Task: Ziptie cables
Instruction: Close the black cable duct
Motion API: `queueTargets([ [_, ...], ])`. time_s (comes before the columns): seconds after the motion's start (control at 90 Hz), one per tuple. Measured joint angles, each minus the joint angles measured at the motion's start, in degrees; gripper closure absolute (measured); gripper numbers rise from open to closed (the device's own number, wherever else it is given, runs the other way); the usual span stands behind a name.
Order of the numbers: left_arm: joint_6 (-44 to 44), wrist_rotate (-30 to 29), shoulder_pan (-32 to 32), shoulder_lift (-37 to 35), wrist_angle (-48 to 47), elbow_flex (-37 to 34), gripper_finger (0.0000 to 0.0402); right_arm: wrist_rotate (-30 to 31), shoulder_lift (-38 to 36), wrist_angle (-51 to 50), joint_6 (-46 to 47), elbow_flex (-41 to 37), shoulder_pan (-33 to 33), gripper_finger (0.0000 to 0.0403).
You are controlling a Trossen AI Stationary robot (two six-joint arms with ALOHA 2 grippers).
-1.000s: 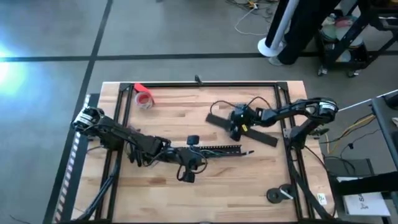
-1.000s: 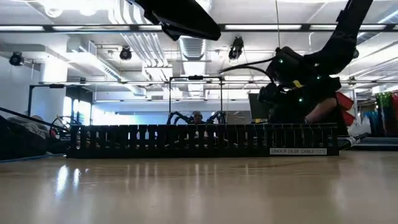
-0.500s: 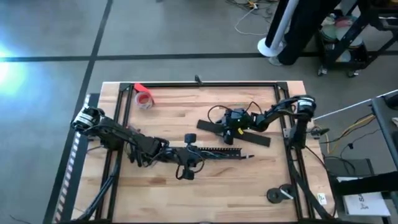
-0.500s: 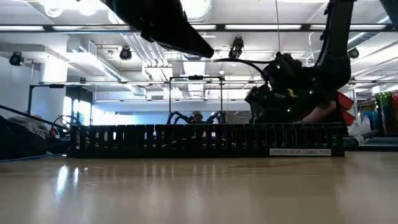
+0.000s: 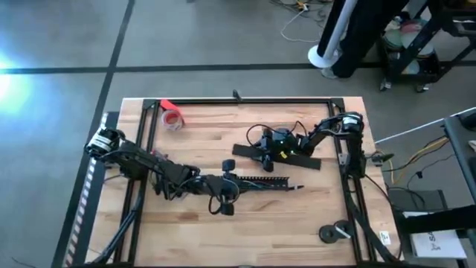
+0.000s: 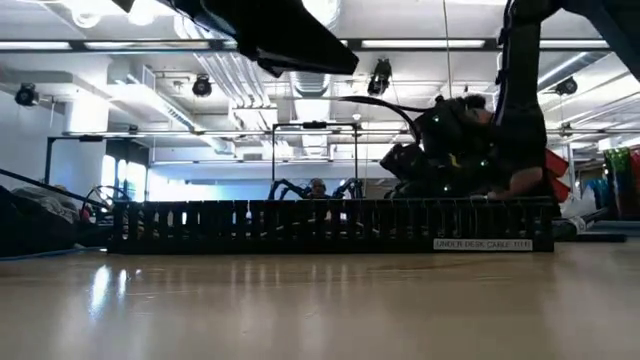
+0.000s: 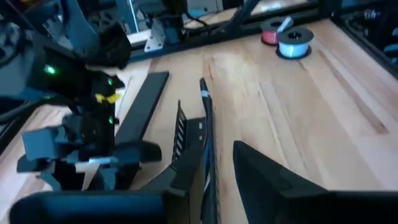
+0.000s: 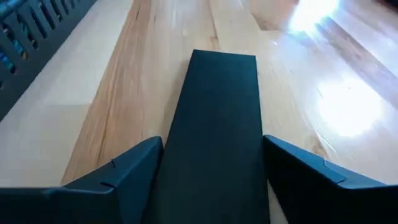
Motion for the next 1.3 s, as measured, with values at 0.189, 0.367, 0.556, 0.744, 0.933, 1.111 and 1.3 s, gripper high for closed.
queueTargets([
  [0.189,1.39,0.00,0.00,1.46,5.89,-0.08,0.0327,1.89,4.75,8.25,0.04,0.59,-0.02,0.0152],
  [0.367,1.48,0.00,0.00,2.62,6.59,-0.10,0.0327,1.65,5.18,7.74,-0.21,1.63,-0.04,0.0160],
  [0.556,1.33,0.00,0.04,2.93,7.73,-0.10,0.0327,1.13,5.05,7.35,-1.33,1.73,-0.02,0.0204],
  [0.744,1.33,0.00,0.04,2.93,7.75,-0.10,0.0327,0.99,4.70,6.75,-0.51,1.70,0.02,0.0215],
  [0.933,1.33,0.00,0.04,2.93,7.51,-0.10,0.0327,1.82,2.09,3.74,1.57,1.46,-0.02,0.0172],
  [1.111,1.31,0.00,0.04,2.95,7.50,-0.10,0.0327,2.08,-0.84,0.22,1.48,1.29,-0.02,0.0117],
  [1.3,1.39,0.00,0.04,2.97,7.54,-0.10,0.0327,3.70,-0.61,-0.04,1.05,1.83,-0.02,0.0085],
])
